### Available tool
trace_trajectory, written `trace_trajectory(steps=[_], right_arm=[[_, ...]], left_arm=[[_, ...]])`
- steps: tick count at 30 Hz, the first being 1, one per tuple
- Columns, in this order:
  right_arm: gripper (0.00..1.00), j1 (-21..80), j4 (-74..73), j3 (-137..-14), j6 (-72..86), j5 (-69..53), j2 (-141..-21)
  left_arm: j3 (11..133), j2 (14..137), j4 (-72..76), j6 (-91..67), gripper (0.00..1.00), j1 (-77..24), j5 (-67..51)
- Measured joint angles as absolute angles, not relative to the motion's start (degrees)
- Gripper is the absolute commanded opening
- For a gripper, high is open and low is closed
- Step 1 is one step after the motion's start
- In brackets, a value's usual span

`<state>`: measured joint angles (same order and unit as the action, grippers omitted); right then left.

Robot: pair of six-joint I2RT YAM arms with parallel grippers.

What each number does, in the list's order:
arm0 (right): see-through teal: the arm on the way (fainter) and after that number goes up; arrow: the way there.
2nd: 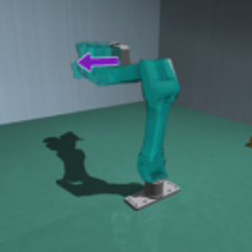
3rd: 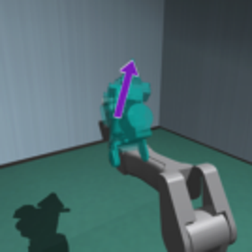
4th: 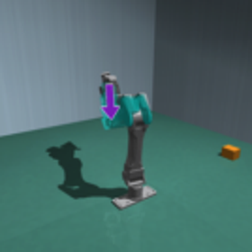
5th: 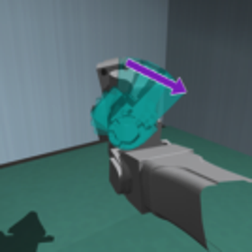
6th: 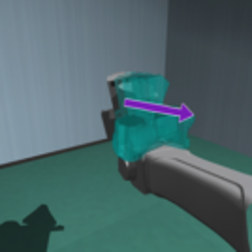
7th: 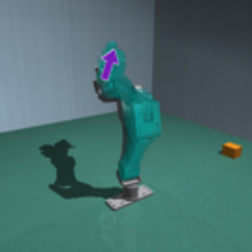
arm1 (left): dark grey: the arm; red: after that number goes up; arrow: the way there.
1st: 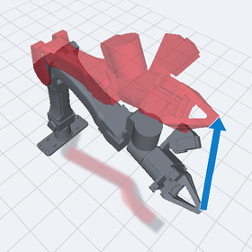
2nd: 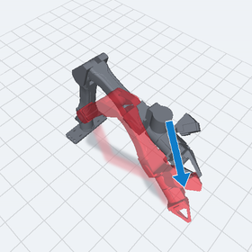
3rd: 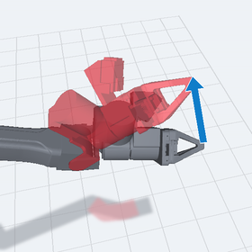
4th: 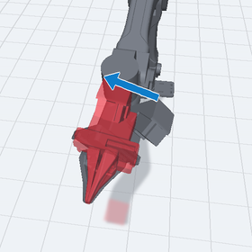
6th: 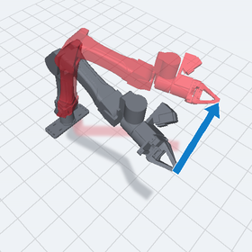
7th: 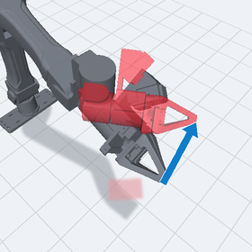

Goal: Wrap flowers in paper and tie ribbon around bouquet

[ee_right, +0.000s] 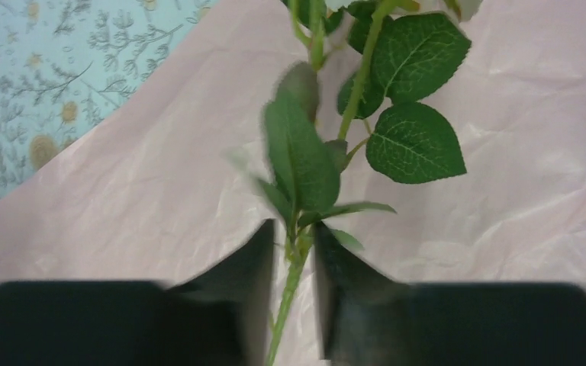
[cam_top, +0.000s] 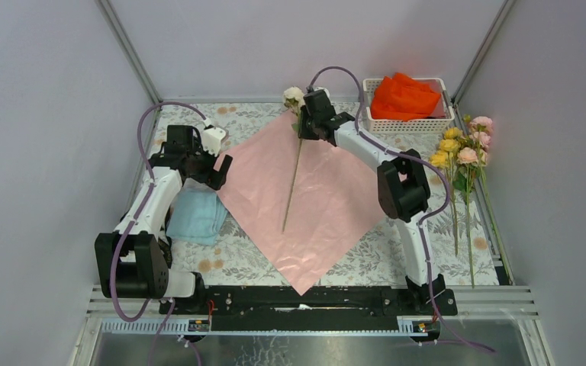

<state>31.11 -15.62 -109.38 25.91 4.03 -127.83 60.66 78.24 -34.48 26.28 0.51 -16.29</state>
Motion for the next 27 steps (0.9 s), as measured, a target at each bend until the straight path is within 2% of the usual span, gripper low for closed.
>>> trace_trajectory(steps=[3, 6, 9, 11, 16, 17, 20, 27], right_arm=[[0.64, 31.0, -18.0, -111.3, 24.3, 5.3, -129.6], [0.72, 29.9, -20.6, -110.9, 21.0, 6.2, -129.0], [0.73, 26.5, -22.5, -105.7, 16.7, 7.5, -124.1], [0.71, 22.1, -24.4, -99.7, 14.2, 9.6, -118.0], [0.64, 0.7, -24.4, -84.0, 11.1, 14.2, -101.5], [0.65, -4.8, -24.0, -81.1, 10.7, 15.6, -99.2], [0.79, -14.2, -23.9, -74.8, 9.7, 19.0, -96.5], [0.75, -14.2, -24.7, -70.4, 8.7, 20.4, -101.6]], left_arm=[[60.6, 78.3, -34.5, 26.4, 0.99, 0.5, -16.1], [60.6, 78.3, -34.5, 26.6, 0.99, 0.5, -16.0], [60.6, 78.3, -34.5, 26.7, 0.99, 0.5, -15.9], [60.6, 78.3, -34.5, 26.8, 0.99, 0.5, -16.0], [60.6, 78.3, -34.5, 26.7, 0.99, 0.5, -16.0], [60.6, 78.3, -34.5, 26.7, 0.99, 0.5, -16.0], [60.6, 78.7, -34.5, 26.7, 0.99, 0.5, -16.0], [60.6, 79.7, -35.8, 26.7, 0.99, 0.5, -15.6]])
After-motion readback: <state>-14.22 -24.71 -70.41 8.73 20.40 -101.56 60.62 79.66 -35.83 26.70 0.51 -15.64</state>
